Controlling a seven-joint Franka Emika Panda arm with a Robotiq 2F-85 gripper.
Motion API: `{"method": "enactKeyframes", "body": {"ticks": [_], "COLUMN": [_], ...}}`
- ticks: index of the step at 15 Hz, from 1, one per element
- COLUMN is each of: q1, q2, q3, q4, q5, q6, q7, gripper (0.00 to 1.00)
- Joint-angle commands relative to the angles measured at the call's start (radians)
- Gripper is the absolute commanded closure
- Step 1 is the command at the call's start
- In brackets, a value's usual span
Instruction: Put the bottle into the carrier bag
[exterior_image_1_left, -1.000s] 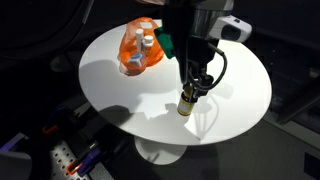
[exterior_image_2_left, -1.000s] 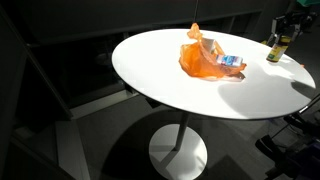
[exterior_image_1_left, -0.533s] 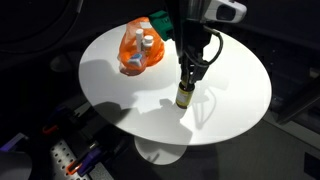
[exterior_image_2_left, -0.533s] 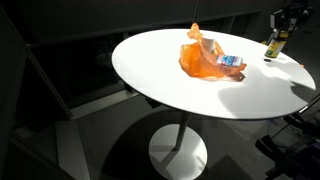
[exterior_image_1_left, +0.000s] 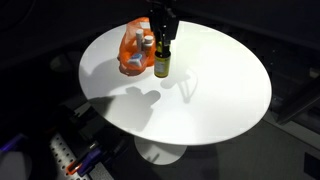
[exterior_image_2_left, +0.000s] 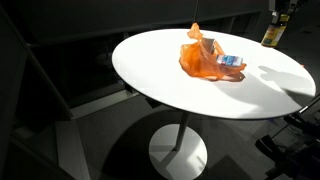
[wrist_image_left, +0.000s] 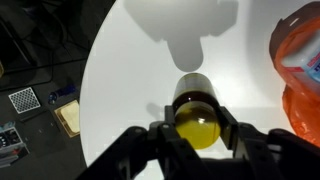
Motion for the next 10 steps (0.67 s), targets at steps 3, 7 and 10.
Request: {"method": "enactKeyframes", "body": {"ticks": [3, 7, 10], "q1": [0.038, 0.067, 0.082], "q2": [-0.14, -0.181, -0.192], "q3": [0.093, 0.142, 0.159], "q4": [-0.069, -0.09, -0.088], "q5": [-0.014, -0.004, 0.004], "q6": [-0.056, -0.044, -0.047], "q7": [-0.081, -0.185, -0.249], "gripper": [0.8, 0.8, 0.8]}}
